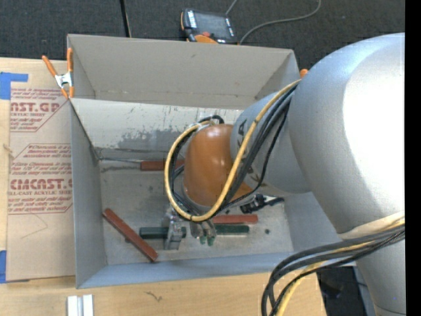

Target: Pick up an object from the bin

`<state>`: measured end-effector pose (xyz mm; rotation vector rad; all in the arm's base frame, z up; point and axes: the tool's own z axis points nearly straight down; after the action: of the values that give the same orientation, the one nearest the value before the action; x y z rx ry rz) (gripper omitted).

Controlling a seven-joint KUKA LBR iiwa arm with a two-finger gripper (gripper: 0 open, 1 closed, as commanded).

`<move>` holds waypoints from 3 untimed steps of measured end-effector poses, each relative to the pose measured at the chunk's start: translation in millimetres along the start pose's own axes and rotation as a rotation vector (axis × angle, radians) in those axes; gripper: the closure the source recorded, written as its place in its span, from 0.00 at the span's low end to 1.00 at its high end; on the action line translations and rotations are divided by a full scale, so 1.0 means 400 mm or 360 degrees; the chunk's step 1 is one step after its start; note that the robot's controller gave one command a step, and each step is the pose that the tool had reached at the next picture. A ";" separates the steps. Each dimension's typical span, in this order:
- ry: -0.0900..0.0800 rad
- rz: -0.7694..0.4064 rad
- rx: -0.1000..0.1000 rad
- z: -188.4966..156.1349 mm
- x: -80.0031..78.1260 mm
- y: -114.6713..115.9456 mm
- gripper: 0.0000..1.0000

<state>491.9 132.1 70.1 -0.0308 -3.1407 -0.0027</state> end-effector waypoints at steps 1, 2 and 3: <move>0.0001 0.0000 0.0000 0.002 0.001 0.000 0.00; 0.0001 0.0000 0.0000 0.000 0.000 0.000 1.00; -0.0012 -0.0440 -0.0002 -0.252 -0.026 0.155 1.00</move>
Offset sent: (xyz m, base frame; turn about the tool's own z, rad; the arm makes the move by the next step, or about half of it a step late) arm 0.0000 0.0000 0.0000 0.0000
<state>503.5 193.7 171.0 0.4032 -3.1226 -0.0047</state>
